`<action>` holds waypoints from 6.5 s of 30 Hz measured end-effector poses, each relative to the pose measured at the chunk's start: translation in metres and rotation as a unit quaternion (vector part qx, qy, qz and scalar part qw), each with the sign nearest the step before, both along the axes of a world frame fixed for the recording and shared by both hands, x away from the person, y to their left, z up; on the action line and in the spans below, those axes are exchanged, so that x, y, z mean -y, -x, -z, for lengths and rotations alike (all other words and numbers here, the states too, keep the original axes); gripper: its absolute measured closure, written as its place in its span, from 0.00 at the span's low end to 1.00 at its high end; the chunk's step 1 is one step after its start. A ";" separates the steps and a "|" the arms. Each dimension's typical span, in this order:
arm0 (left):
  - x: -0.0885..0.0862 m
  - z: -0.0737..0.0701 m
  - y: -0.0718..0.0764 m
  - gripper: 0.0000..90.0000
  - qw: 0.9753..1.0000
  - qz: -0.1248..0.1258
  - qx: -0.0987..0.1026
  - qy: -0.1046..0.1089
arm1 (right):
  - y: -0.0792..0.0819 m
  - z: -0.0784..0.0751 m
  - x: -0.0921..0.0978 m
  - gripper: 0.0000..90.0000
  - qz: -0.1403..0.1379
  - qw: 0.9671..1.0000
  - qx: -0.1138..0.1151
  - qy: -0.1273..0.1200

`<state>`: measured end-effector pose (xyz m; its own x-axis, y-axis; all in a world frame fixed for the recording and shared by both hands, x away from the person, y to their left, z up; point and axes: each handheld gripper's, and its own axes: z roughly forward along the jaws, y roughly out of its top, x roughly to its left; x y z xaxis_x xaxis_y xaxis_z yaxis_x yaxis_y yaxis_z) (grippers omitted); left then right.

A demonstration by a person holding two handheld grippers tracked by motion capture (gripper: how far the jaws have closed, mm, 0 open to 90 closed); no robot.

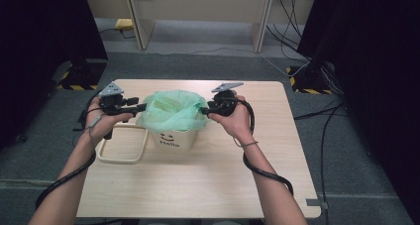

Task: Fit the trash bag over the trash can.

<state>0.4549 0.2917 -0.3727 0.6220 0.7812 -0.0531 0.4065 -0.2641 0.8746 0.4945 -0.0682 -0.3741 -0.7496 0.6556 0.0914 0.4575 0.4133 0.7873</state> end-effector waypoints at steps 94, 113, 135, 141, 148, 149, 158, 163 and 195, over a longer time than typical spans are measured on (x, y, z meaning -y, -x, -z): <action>0.025 0.036 0.082 0.70 0.975 0.190 0.026 -0.111 | 0.041 0.020 0.013 0.67 -0.127 0.991 -0.042 -0.022; 0.059 -0.016 0.026 0.52 0.990 0.134 0.038 -0.037 | 0.038 0.012 0.013 0.61 -0.076 0.996 -0.016 -0.032; 0.120 -0.003 -0.041 0.69 0.980 0.154 -0.054 -0.117 | 0.049 0.024 0.042 0.57 -0.054 0.997 -0.034 -0.038; 0.121 0.004 -0.057 0.70 0.981 0.124 -0.067 -0.137 | 0.049 0.029 0.043 0.57 -0.054 0.997 -0.037 -0.037; 0.122 0.002 -0.066 0.71 0.980 0.090 -0.065 -0.164 | 0.050 0.033 0.045 0.56 -0.054 0.997 -0.042 -0.039; 0.121 0.002 -0.067 0.72 0.980 0.085 -0.066 -0.165 | 0.050 0.033 0.045 0.56 -0.053 0.997 -0.043 -0.039; 0.117 0.005 -0.070 0.73 0.980 0.051 -0.063 -0.184 | 0.051 0.035 0.047 0.56 -0.053 0.997 -0.044 -0.041; 0.113 0.005 -0.071 0.74 0.980 0.042 -0.059 -0.185 | 0.051 0.035 0.047 0.56 -0.052 0.997 -0.044 -0.042; 0.134 -0.010 -0.052 0.76 0.982 0.122 -0.074 -0.123 | 0.054 0.037 0.049 0.57 -0.055 0.996 -0.051 -0.040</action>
